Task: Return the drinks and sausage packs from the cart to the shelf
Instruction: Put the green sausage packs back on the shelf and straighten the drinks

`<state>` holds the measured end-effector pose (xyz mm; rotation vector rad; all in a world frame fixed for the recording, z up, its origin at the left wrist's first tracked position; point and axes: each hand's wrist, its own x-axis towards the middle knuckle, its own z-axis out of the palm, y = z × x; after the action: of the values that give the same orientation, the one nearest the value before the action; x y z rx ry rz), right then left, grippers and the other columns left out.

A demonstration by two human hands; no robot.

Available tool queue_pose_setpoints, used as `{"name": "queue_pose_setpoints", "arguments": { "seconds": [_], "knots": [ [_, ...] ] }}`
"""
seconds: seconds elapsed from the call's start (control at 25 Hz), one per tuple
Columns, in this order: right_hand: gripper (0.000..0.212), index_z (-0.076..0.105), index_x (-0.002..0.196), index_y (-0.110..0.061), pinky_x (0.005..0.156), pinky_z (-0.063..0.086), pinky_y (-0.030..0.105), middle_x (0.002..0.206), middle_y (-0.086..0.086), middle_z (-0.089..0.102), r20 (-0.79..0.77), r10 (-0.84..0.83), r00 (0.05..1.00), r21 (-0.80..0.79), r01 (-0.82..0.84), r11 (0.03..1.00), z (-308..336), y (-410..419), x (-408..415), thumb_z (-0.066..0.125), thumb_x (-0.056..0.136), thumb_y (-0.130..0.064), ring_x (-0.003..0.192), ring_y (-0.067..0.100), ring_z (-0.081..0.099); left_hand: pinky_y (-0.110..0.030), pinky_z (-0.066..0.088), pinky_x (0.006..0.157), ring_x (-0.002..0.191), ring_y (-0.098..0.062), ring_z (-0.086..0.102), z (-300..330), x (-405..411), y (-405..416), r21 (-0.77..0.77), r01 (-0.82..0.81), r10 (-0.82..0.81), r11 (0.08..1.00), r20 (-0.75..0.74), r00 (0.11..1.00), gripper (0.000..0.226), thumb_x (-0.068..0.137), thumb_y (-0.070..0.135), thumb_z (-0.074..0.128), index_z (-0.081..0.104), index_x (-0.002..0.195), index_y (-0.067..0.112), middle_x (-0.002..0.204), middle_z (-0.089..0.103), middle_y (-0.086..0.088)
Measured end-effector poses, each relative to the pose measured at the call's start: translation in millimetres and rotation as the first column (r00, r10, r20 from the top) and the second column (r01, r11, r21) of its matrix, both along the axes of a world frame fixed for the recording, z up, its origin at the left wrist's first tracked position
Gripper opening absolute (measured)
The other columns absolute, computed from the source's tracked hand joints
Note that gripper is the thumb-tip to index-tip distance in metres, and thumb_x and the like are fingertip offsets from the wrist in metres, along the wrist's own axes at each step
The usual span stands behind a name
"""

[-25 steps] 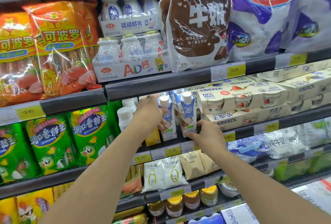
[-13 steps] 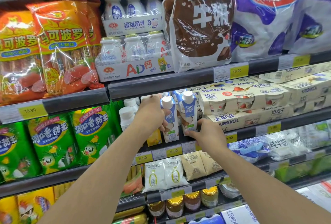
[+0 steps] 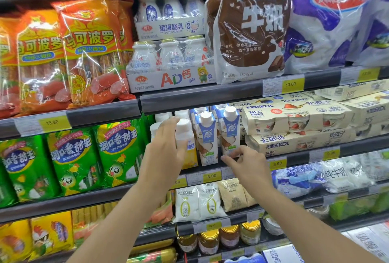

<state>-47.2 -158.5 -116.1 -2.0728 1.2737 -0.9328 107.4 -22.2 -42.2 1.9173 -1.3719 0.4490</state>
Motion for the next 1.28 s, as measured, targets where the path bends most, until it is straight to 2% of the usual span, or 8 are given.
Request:
{"name": "queue_pose_setpoints", "arguments": {
  "seconds": [0.08,0.2,0.4,0.56,0.76,0.92,1.04,1.28],
  "knots": [
    [0.033,0.071,0.094,-0.028,0.067,0.049,0.026,0.081,-0.015,0.063,-0.008,0.075,0.997,-0.023,-0.076,0.997,3.0,12.0,14.7,0.066,0.082,-0.058,0.076,0.005,0.059,-0.027,0.054,0.068,0.066,-0.015,0.063,-19.6,19.8,23.8,-0.045,-0.1,0.098,0.994,-0.055,0.994,0.044,0.091,0.028,0.065,0.049,0.129,0.013,0.124,0.056,-0.001],
    [0.041,0.075,0.103,-0.026,0.07,0.049,0.024,0.094,-0.011,0.073,-0.085,0.14,0.987,-0.075,-0.146,0.986,2.5,28.4,41.8,0.064,0.083,-0.06,0.082,0.006,0.061,-0.033,0.054,0.086,0.096,-0.021,0.066,-41.2,44.0,36.3,0.121,-0.226,0.25,0.967,-0.247,0.936,0.061,0.089,0.041,0.065,0.04,0.14,0.017,0.137,0.051,-0.001],
    [0.043,0.074,0.109,-0.025,0.076,0.055,0.032,0.103,-0.004,0.075,-0.192,0.104,0.976,-0.094,-0.124,0.988,1.6,40.7,66.0,0.061,0.086,-0.059,0.098,0.018,0.066,-0.042,0.049,0.099,0.124,-0.027,0.057,-46.1,49.0,23.3,0.225,-0.197,0.259,0.954,-0.294,0.92,0.076,0.087,0.038,0.071,0.03,0.148,0.018,0.142,0.054,-0.003],
    [0.04,0.074,0.105,-0.025,0.073,0.053,0.032,0.098,-0.002,0.075,-0.233,0.061,0.971,-0.121,-0.091,0.988,3.6,46.5,69.3,0.06,0.087,-0.058,0.094,0.02,0.067,-0.033,0.041,0.078,0.114,-0.025,0.06,-36.4,48.6,9.6,0.348,-0.188,0.322,0.918,-0.382,0.866,0.072,0.086,0.039,0.072,0.035,0.142,0.015,0.128,0.064,-0.004],
    [0.037,0.072,0.107,-0.029,0.068,0.048,0.03,0.098,-0.002,0.074,-0.259,0.011,0.966,-0.155,-0.053,0.987,0.9,48.7,72.3,0.057,0.089,-0.057,0.094,0.021,0.066,-0.03,0.036,0.073,0.089,-0.013,0.052,-35.2,53.2,11.8,0.351,-0.111,0.275,0.93,-0.461,0.844,0.046,0.084,0.034,0.075,0.05,0.119,0.018,0.116,0.068,0.001],
    [0.032,0.071,0.087,-0.027,0.065,0.05,0.03,0.081,-0.006,0.071,-0.182,-0.02,0.983,-0.133,-0.005,0.991,-6.1,51.6,70.3,0.062,0.086,-0.058,0.081,0.018,0.064,-0.034,0.043,0.075,0.092,-0.018,0.063,-40.6,59.3,13.9,0.332,-0.082,0.245,0.94,-0.487,0.838,0.045,0.081,0.037,0.077,0.051,0.114,0.021,0.109,0.07,0.002],
    [0.039,0.055,0.067,-0.026,0.062,0.048,0.031,0.067,-0.007,0.06,-0.164,-0.035,0.986,-0.09,0.02,0.996,-8.5,51.0,69.3,0.065,0.081,-0.061,0.071,0.017,0.058,-0.032,0.042,0.075,0.099,-0.021,0.065,-43.7,61.7,12.9,0.339,-0.081,0.244,0.937,-0.471,0.847,0.049,0.079,0.038,0.079,0.053,0.116,0.02,0.112,0.07,0.001],
    [0.04,0.054,0.066,-0.028,0.058,0.044,0.029,0.068,-0.008,0.06,-0.191,-0.073,0.979,-0.074,0.06,0.995,-4.7,50.5,78.1,0.065,0.08,-0.063,0.069,0.015,0.057,-0.033,0.045,0.078,0.102,-0.022,0.065,-47.7,64.8,11.0,0.336,-0.079,0.234,0.938,-0.451,0.861,0.051,0.078,0.039,0.079,0.055,0.118,0.019,0.115,0.069,0.0]
  ]
}}
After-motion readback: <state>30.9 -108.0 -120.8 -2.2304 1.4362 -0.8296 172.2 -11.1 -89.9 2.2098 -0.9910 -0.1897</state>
